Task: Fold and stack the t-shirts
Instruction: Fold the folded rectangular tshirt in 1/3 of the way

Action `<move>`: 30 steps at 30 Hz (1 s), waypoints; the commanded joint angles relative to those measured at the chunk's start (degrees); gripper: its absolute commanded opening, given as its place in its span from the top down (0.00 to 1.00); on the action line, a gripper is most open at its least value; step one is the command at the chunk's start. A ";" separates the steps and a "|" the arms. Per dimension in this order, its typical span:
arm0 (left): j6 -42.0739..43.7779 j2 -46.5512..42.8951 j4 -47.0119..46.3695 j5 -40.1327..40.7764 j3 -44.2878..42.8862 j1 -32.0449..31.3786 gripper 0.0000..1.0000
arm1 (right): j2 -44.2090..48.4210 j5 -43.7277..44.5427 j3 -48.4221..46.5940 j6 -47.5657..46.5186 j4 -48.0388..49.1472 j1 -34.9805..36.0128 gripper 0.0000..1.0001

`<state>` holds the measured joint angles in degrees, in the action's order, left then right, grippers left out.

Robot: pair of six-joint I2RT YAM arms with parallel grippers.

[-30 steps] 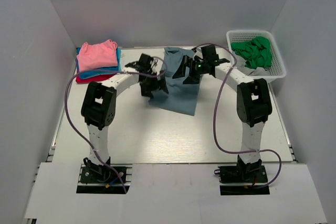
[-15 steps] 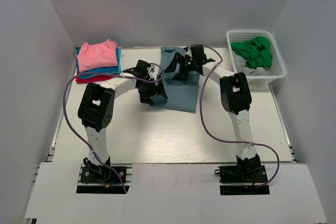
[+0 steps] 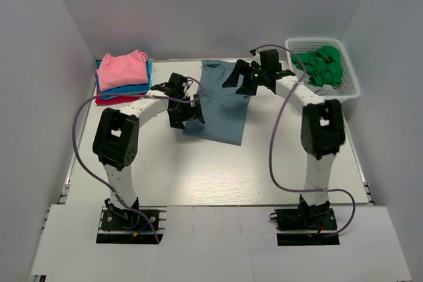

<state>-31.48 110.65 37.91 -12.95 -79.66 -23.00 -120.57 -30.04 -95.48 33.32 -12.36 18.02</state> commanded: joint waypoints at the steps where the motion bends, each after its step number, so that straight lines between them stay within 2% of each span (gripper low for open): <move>1: 0.29 -7.89 1.02 2.40 -2.34 -0.37 0.00 | 13.23 3.23 9.02 -6.86 -3.36 0.79 0.10; 3: -0.94 -8.43 1.73 2.93 -1.39 0.77 0.00 | 17.73 3.24 14.59 -8.09 -5.21 0.87 0.10; 7: -1.74 -8.35 4.18 9.25 0.72 1.38 0.00 | 25.63 2.98 26.98 -8.45 -9.07 2.01 0.10; 11: -1.74 -6.51 2.79 8.21 4.94 2.00 0.00 | 29.08 0.16 34.83 -9.24 -12.33 2.46 0.10; 16: -2.97 -5.89 -1.60 6.89 8.38 2.00 0.00 | 28.47 -0.37 37.65 -10.90 -12.95 3.51 0.10; 19: -2.36 -4.66 -2.32 6.89 8.38 2.00 0.09 | 26.45 -0.63 37.48 -11.17 -12.60 3.95 0.10; 21: -1.66 -3.95 -2.32 7.49 8.38 2.00 0.19 | 24.61 -0.63 36.95 -11.61 -12.86 4.21 0.10; 30: -1.03 -2.20 -5.73 6.45 12.60 2.00 0.35 | 18.45 -0.72 33.96 -14.86 -15.23 4.74 0.10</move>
<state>-33.08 106.72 34.76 -6.31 -69.12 -21.08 -100.82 -30.50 -58.33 21.17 -26.57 22.26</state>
